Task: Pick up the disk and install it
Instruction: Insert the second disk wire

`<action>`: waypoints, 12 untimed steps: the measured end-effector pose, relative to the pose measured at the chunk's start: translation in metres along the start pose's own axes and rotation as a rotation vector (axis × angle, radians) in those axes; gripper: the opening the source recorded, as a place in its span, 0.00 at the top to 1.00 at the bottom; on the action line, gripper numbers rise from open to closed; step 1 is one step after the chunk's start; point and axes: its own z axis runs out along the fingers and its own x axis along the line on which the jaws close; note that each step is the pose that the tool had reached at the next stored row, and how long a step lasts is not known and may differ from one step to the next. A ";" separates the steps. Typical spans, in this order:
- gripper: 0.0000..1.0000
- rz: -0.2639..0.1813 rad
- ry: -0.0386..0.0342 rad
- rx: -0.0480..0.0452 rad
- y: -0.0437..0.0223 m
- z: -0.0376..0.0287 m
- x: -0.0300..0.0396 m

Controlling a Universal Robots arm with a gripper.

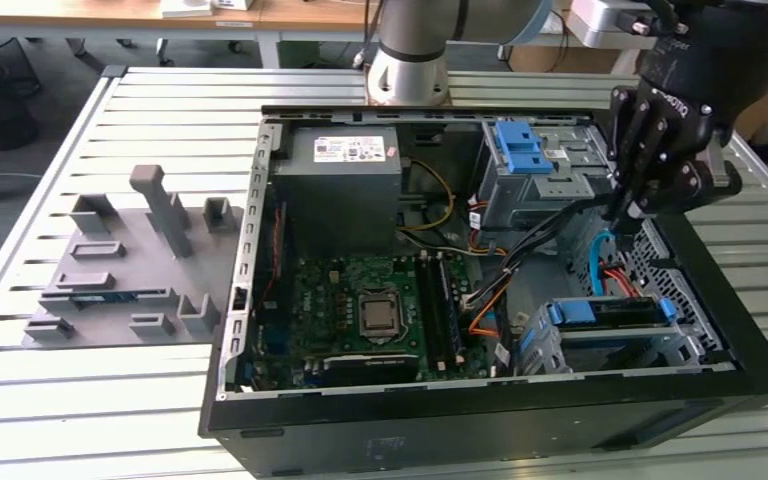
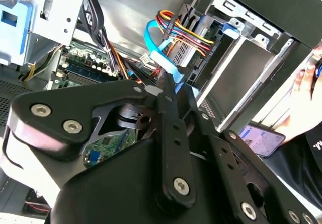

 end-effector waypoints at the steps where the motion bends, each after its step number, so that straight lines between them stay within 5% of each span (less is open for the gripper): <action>1: 0.76 0.000 0.0026 0.0000 0.0000 0.0007 -0.0002; 3: 0.76 0.000 0.0172 0.0007 0.0000 0.0034 -0.0007; 12: 0.76 -0.001 0.0243 0.0003 -0.0002 0.0164 -0.0023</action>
